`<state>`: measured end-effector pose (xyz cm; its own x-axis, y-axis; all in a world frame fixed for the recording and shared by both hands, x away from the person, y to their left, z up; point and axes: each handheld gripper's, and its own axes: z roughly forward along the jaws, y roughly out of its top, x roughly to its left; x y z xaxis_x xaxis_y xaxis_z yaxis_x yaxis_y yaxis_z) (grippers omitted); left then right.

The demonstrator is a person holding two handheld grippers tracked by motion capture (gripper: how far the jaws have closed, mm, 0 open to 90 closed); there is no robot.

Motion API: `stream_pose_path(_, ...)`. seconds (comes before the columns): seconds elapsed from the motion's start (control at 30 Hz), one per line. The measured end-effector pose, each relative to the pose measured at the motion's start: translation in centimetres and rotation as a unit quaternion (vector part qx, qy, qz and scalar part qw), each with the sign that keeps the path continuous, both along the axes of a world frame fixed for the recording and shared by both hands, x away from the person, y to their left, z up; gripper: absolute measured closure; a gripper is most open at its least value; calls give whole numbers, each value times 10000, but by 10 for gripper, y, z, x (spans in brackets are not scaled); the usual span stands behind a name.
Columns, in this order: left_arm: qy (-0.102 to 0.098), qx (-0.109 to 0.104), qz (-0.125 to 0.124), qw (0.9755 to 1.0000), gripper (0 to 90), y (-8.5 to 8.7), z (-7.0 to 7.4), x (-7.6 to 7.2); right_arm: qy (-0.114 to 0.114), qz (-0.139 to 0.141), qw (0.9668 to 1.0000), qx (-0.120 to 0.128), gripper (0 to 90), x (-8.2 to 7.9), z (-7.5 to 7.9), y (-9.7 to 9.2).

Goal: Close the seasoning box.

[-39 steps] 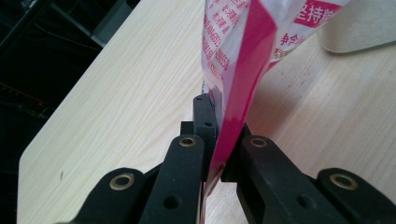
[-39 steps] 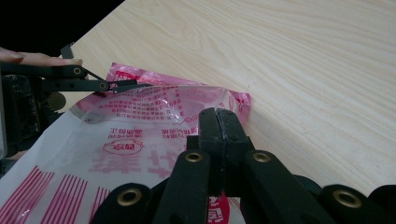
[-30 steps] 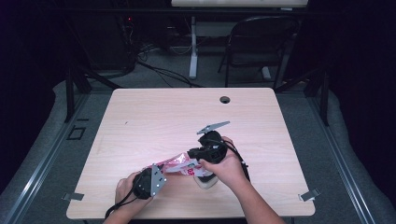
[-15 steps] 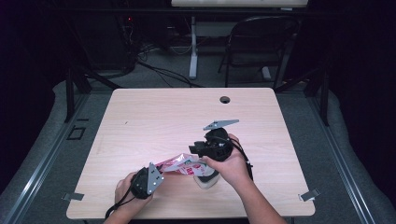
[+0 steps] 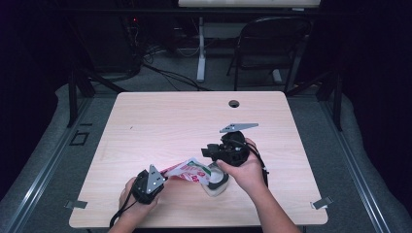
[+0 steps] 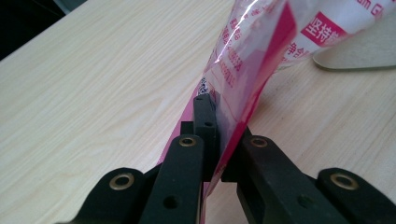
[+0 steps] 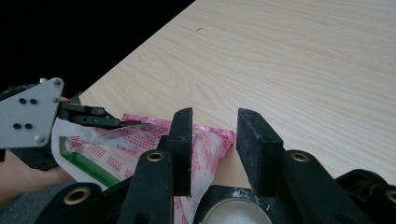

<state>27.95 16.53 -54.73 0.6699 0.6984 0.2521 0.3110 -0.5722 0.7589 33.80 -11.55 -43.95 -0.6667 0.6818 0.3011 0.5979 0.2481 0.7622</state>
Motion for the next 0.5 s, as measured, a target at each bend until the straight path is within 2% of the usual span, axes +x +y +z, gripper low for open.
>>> stream_pose_path(0.07,121,-184,47,9997,890,2,-1,2,9,17,10000,-10,669,0,1,-1)
stream_pose_path(0.2,316,-411,141,9986,890,7,-3,6,5,11,10000,19,669,-2,1,-2)
stream_pose_path(0.43,332,-247,79,9991,891,2,-6,5,-57,76,10000,16,669,-7,0,-3)
stream_pose_path(0.5,370,-271,91,9989,891,2,-6,6,-40,87,10000,-2,669,-8,-2,-4)
